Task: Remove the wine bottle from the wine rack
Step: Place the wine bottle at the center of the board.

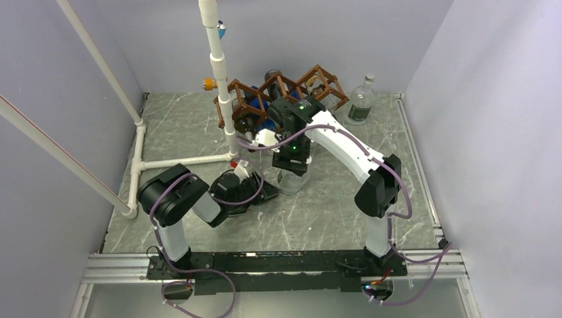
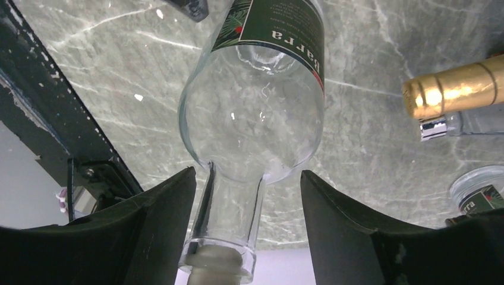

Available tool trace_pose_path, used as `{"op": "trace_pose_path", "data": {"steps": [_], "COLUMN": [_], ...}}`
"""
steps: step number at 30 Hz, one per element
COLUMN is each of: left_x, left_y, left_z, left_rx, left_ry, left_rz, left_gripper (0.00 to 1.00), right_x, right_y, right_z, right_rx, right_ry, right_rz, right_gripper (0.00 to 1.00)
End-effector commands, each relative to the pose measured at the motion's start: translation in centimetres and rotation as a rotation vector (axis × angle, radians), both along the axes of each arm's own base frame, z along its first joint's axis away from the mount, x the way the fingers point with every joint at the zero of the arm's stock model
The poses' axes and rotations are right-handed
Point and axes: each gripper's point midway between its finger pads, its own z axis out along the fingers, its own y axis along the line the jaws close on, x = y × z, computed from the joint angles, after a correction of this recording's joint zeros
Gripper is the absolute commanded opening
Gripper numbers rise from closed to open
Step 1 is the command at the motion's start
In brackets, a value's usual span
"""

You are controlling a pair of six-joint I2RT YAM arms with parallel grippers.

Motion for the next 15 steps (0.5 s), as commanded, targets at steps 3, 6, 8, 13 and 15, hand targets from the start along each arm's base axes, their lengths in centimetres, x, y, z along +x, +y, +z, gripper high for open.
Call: {"op": "trace_pose_path", "data": {"steps": [3, 6, 8, 13, 15], "left_x": [-0.4, -0.9, -1.3, -1.8, -1.8], "left_y": [0.8, 1.4, 1.8, 2.7, 2.9], "left_z": [1.0, 0.7, 0.4, 0.7, 1.6], "left_rx": [0.023, 0.040, 0.057, 0.098, 0.114], "left_ry": [-0.065, -0.062, -0.060, -0.096, -0.130], "left_rz": [0.001, 0.003, 0.003, 0.003, -0.003], "left_gripper": [0.45, 0.45, 0.46, 0.47, 0.47], "right_x": [1.4, 1.6, 1.7, 2.1, 2.2], "right_y": [2.5, 3.4, 4.0, 5.2, 5.6], "right_z": [1.3, 1.9, 2.5, 4.4, 5.2], "right_rx": [0.097, 0.139, 0.169, 0.253, 0.281], "right_ry": [-0.045, -0.049, -0.056, -0.089, -0.102], "right_rz": [0.020, 0.021, 0.023, 0.026, 0.026], "right_gripper": [0.70, 0.71, 0.72, 0.73, 0.74]}}
